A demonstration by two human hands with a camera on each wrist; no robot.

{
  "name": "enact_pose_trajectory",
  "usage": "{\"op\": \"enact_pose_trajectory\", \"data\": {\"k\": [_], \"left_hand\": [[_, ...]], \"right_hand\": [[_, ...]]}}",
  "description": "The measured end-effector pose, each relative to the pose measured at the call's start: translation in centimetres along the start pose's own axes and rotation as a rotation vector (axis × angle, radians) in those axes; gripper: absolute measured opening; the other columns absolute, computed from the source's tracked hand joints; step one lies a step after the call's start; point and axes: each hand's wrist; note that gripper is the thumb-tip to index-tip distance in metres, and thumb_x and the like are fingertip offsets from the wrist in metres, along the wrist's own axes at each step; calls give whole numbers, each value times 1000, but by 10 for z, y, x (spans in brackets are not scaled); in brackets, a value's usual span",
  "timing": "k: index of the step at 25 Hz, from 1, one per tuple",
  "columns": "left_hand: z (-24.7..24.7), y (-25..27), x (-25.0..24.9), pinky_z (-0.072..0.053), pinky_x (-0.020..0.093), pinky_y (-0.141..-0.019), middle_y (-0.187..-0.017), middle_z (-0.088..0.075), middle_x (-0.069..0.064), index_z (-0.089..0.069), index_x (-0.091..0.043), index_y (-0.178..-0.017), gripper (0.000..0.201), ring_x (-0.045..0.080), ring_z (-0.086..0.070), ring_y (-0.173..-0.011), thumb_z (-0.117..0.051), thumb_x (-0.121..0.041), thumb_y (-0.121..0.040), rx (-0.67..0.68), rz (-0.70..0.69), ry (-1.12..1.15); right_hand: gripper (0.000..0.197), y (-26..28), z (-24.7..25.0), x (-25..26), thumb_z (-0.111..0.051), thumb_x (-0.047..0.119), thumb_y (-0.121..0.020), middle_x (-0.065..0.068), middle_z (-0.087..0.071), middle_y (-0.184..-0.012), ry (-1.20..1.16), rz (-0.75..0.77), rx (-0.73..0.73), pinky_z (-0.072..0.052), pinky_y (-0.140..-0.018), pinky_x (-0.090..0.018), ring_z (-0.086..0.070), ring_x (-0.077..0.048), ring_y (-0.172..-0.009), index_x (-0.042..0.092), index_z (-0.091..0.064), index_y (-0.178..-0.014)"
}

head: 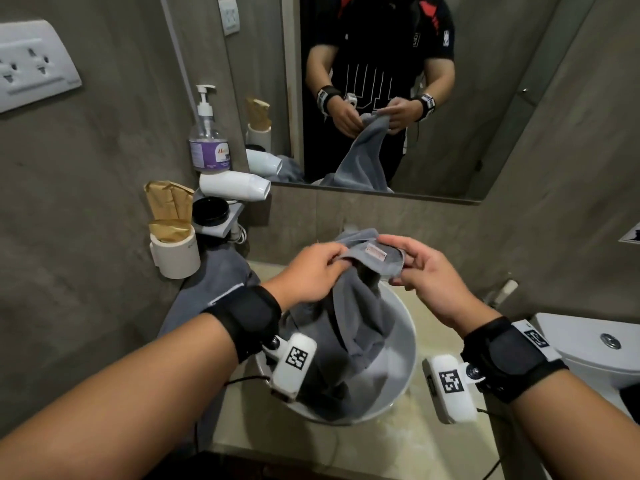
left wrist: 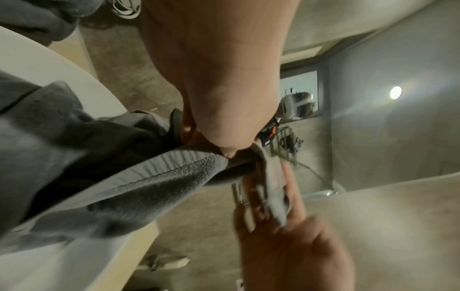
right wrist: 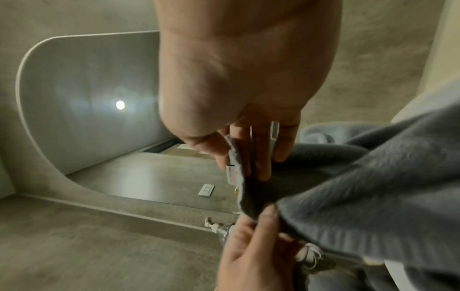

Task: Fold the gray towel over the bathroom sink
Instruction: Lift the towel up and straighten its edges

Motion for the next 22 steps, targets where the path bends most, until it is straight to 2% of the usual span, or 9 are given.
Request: {"op": "enact_pose_trajectory", "data": {"k": [3, 6, 8, 10, 12, 14, 16, 19, 22], "left_hand": [[49, -19, -43, -55, 38, -88, -98, -76, -2, -74, -13, -102, 16, 11, -69, -91, -59, -17, -99, -70, -137, 4], [94, -36, -89, -56, 35, -87, -98, -77, -5, -76, -16, -105, 17, 8, -71, -92, -65, -23, -95, -77, -298, -2], [104, -34, -99, -55, 31, -82, -91, -77, -7, -76, -19, -103, 17, 7, -71, -85, -71, -28, -90, -28, -317, 22], [92, -23, -92, -51, 26, -72, -78, -73, -9, -75, -14, -98, 17, 5, -63, -71, -79, -22, -84, 69, -267, 114], [65, -10, -72, -45, 26, -67, -71, -69, -8, -74, -9, -94, 22, 7, -56, -66, -85, -18, -78, 107, -171, 166], [30, -1, -47, -43, 23, -63, -69, -64, -8, -73, -8, -91, 24, 6, -52, -63, -86, -23, -77, 108, -121, 146], [-2, 8, -27, -48, 20, -66, -80, -71, -11, -74, -14, -96, 20, 1, -60, -70, -80, -30, -84, 146, -129, 64], [-36, 22, -2, -53, 31, -88, -110, -75, -3, -71, -17, -107, 19, 10, -67, -101, -65, -31, -95, 211, -35, -11], [-32, 24, 12, -50, 31, -83, -97, -73, -1, -66, -11, -98, 8, 16, -66, -93, -62, -18, -97, 179, 22, -13]], "right_hand": [[35, -5, 8, 20, -66, -2, -88, 8, -77, -100, 148, 151, -31, -50, -69, -13, -71, -5, -84, 22, -69, -114], [14, -14, 14, 55, -61, 30, -98, 6, -74, -79, 174, 283, -264, -48, -61, -18, -62, -5, -64, 28, -73, -91], [23, -19, 26, 72, -58, 46, -93, -1, -67, -82, 369, 414, -427, -45, -68, -19, -57, -8, -72, 31, -70, -81], [26, -20, 31, 82, -58, 44, -92, -8, -63, -90, 386, 433, -423, -45, -76, -22, -57, -11, -82, 23, -69, -82], [32, -18, 27, 81, -60, 33, -94, -6, -61, -85, 264, 347, -274, -42, -74, -31, -53, -11, -80, 3, -69, -86], [31, -13, 22, 77, -59, 24, -98, -4, -59, -82, 251, 291, -184, -41, -72, -32, -51, -12, -79, -5, -65, -91], [27, -10, 24, 74, -56, 23, -100, 0, -62, -83, 197, 285, -191, -44, -74, -29, -54, -10, -81, 0, -66, -91], [34, -12, 42, 72, -57, 34, -97, -2, -61, -83, 168, 292, -330, -43, -74, -33, -53, -12, -81, 1, -63, -90], [18, -7, 63, 55, -63, 30, -94, 9, -60, -73, 378, 285, -460, -42, -69, -29, -52, -3, -70, 15, -63, -83]]}}
Point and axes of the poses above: each hand's wrist, its own y-axis away from the middle knuckle, its own z-axis out of the back of the hand, x = y × z
